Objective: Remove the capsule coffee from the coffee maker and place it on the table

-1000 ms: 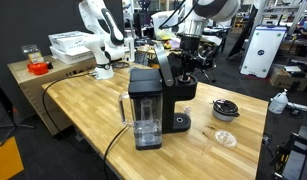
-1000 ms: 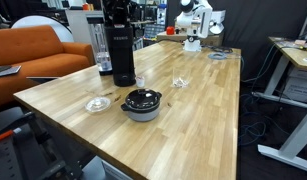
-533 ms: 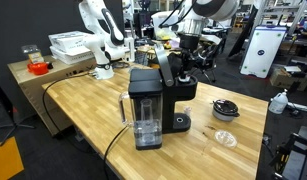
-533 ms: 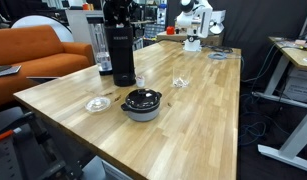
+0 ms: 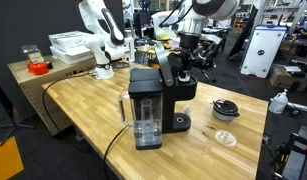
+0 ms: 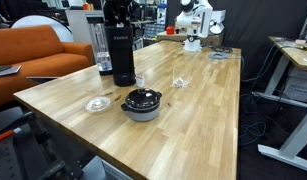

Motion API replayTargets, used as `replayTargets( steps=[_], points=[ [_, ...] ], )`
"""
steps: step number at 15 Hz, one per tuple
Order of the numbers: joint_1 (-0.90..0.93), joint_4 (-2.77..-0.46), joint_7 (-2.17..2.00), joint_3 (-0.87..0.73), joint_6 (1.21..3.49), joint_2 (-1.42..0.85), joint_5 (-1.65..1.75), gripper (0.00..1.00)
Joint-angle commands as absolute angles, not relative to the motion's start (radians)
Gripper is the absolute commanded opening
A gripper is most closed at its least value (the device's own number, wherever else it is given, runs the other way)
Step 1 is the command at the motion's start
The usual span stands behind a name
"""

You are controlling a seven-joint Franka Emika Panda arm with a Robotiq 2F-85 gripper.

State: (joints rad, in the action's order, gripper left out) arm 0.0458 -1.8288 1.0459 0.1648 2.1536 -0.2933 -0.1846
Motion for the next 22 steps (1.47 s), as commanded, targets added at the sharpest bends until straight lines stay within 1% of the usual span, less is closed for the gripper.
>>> replayTargets(
  steps=[1,7,15,22],
  points=[
    [0.031,-1.819,1.065,0.170,2.143,-0.279,-0.203,0.06],
    [0.024,-1.836,1.044,0.148,2.160,-0.220,-0.190,0.06],
    [0.004,-1.887,1.008,0.082,2.190,-0.098,-0.183,0.06],
    [-0.003,-1.965,0.911,0.033,2.199,-0.072,-0.133,0.06]
  ],
)
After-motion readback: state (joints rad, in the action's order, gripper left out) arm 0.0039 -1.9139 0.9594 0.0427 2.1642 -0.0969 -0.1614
